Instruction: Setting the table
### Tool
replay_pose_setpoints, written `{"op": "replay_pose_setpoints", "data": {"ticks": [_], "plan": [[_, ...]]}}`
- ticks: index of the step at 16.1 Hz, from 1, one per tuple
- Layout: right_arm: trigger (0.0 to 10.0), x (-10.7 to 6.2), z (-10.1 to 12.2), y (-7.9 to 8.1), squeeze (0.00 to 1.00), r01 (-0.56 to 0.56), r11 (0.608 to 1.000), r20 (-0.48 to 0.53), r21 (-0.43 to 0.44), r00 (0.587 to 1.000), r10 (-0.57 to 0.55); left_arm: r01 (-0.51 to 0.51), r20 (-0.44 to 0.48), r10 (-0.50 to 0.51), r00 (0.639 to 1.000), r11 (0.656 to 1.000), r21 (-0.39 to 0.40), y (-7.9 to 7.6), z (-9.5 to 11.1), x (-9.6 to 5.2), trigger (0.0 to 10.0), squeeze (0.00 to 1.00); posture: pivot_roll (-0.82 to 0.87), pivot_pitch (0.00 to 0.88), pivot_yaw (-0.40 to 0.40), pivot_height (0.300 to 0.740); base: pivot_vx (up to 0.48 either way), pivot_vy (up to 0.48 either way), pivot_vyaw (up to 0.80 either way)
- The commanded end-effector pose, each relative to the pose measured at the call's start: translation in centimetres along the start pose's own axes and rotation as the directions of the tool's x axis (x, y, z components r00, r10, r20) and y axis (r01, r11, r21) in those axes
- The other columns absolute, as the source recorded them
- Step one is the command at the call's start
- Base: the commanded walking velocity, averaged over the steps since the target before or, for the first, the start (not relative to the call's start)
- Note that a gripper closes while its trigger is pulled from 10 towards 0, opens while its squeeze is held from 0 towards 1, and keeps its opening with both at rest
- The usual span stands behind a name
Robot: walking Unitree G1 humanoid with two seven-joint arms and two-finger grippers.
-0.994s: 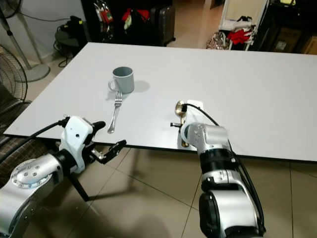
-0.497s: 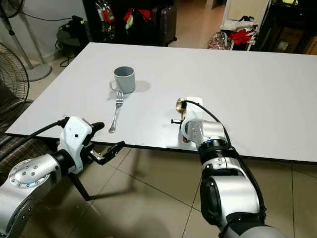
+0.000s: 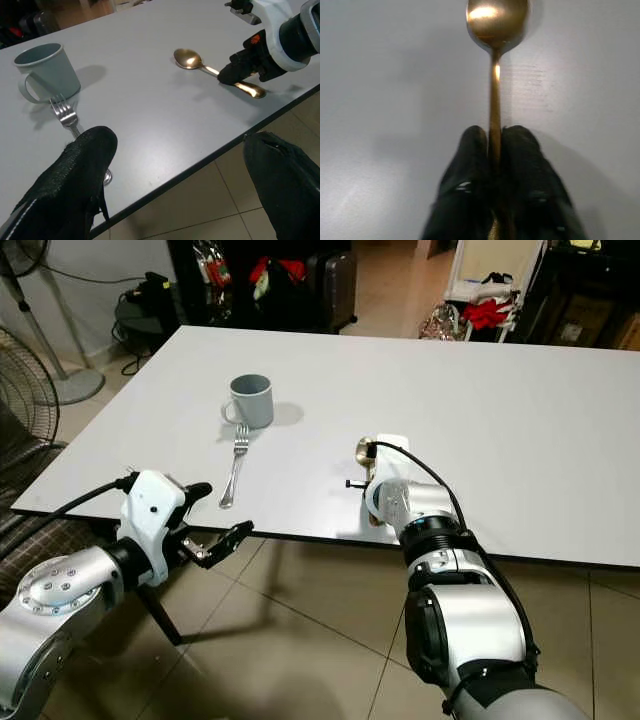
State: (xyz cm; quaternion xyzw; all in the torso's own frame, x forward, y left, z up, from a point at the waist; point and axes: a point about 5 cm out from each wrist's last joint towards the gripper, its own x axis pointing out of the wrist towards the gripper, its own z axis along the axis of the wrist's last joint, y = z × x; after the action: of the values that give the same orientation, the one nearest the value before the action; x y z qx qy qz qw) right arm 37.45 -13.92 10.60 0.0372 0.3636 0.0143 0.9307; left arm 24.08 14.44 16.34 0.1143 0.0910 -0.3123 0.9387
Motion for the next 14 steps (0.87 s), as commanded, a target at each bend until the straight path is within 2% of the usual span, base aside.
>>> {"op": "replay_pose_setpoints", "data": {"ticks": [1,4,7,8,9,10,11,12,13,14], "plan": [[10.0,0.2,-0.7,-0.3,0.76,0.003,1.000,-0.042,0.009,0.999,-0.003,-0.001,-0.003,0.001,1.000,1.000,0.003,0.2,0.1,0.0,10.0,0.00,-0.01,0.000,0.059,0.740,0.000,0.000,0.00],[10.0,0.2,-0.7,-0.7,0.86,0.013,1.000,-0.041,0.006,0.999,-0.013,0.001,0.000,-0.001,1.000,1.000,0.002,0.2,0.2,0.2,10.0,0.00,-0.02,0.000,0.057,0.740,0.000,0.000,0.00],[10.0,-0.3,0.0,-0.9,0.87,0.006,1.000,-0.011,-0.013,1.000,-0.006,-0.008,0.008,0.008,1.000,1.000,-0.009,0.1,0.3,0.2,10.0,0.00,-0.01,0.000,0.053,0.740,0.000,0.000,0.00],[10.0,-1.5,1.1,-1.0,0.87,0.021,0.996,0.062,-0.085,0.998,-0.016,-0.049,0.027,0.050,0.998,0.999,-0.023,0.6,0.4,-0.1,10.0,0.00,-0.02,0.000,0.071,0.740,0.000,0.000,0.00],[10.0,-1.9,1.4,-0.9,0.87,0.021,0.995,0.085,-0.099,0.996,-0.013,-0.065,0.033,0.066,0.997,0.998,-0.025,0.8,0.5,-0.1,10.0,0.00,-0.02,0.000,0.071,0.740,0.000,0.000,0.00],[10.0,-3.8,1.9,-0.6,0.86,0.011,0.992,0.138,-0.126,0.990,0.007,-0.119,0.053,0.121,0.991,0.992,-0.051,1.4,0.7,-0.3,10.0,0.00,-0.03,0.000,0.091,0.740,0.000,0.000,0.00],[10.0,-4.7,2.0,-0.5,0.86,0.002,0.991,0.165,-0.131,0.986,0.020,-0.139,0.060,0.143,0.988,0.988,-0.061,1.6,0.8,-0.4,10.0,0.00,-0.03,0.000,0.092,0.740,0.000,0.000,0.00],[10.0,-8.2,2.5,-0.2,0.81,-0.022,0.991,0.344,-0.135,0.937,0.068,-0.218,0.087,0.225,0.970,0.972,-0.090,2.1,1.1,-0.6,10.0,0.00,-0.03,0.000,0.097,0.740,0.000,0.000,0.00],[10.0,-9.1,2.3,0.2,0.78,-0.050,0.989,0.380,-0.141,0.920,0.101,-0.234,0.094,0.242,0.966,0.968,-0.091,2.2,1.2,-0.7,10.0,0.00,-0.04,0.000,0.100,0.740,0.000,0.000,0.00],[10.0,-10.8,1.7,0.8,0.00,-0.066,0.979,0.469,-0.193,0.870,0.151,-0.266,0.114,0.277,0.954,0.958,-0.102,2.2,1.5,-0.8,10.0,0.00,-0.05,0.000,0.102,0.740,0.000,0.000,0.00]]}}
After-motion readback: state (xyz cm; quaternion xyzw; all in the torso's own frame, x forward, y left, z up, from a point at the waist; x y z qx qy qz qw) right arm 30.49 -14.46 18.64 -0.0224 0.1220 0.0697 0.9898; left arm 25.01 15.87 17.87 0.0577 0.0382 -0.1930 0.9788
